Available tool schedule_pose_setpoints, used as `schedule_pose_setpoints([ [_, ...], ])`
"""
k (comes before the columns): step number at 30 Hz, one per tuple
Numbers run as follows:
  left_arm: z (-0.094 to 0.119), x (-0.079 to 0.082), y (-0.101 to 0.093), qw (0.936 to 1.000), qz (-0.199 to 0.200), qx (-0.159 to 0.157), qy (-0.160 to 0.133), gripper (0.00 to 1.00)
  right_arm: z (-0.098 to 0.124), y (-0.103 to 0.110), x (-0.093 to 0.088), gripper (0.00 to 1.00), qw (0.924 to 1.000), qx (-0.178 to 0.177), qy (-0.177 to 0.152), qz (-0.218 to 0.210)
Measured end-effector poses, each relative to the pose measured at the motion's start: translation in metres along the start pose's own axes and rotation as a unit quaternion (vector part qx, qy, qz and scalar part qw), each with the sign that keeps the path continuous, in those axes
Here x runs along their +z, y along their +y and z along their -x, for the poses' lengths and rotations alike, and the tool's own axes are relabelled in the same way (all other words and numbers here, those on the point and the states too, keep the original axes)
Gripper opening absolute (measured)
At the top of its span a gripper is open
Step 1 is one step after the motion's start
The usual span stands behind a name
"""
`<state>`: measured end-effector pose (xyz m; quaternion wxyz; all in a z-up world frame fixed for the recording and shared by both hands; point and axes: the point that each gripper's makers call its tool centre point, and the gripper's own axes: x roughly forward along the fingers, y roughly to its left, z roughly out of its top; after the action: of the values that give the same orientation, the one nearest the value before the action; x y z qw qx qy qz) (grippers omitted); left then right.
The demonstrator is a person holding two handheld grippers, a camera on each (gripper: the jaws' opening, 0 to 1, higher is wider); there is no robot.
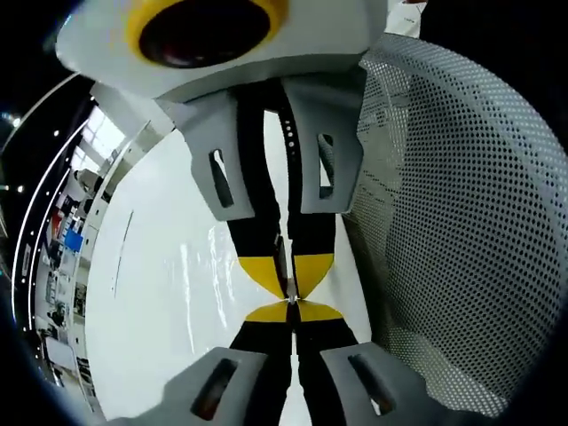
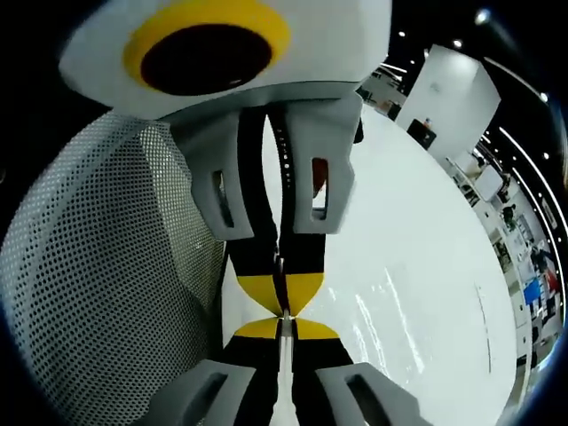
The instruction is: Open the resealable bag by pulling the two sides of the seal apart until the entire bag opening is separated and visibly accessible.
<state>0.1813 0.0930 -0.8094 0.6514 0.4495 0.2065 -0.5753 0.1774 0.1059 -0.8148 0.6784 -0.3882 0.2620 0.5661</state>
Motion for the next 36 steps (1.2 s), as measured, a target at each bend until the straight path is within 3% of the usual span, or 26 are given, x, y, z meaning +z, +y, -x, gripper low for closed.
schedule_pose_setpoints([
  [36,0.008,-0.010,0.004,0.9992,0.038,0.007,0.004,0.00,0.004,-0.006,-0.021,0.00,0.9992,-0.007,0.019,-0.035],
])
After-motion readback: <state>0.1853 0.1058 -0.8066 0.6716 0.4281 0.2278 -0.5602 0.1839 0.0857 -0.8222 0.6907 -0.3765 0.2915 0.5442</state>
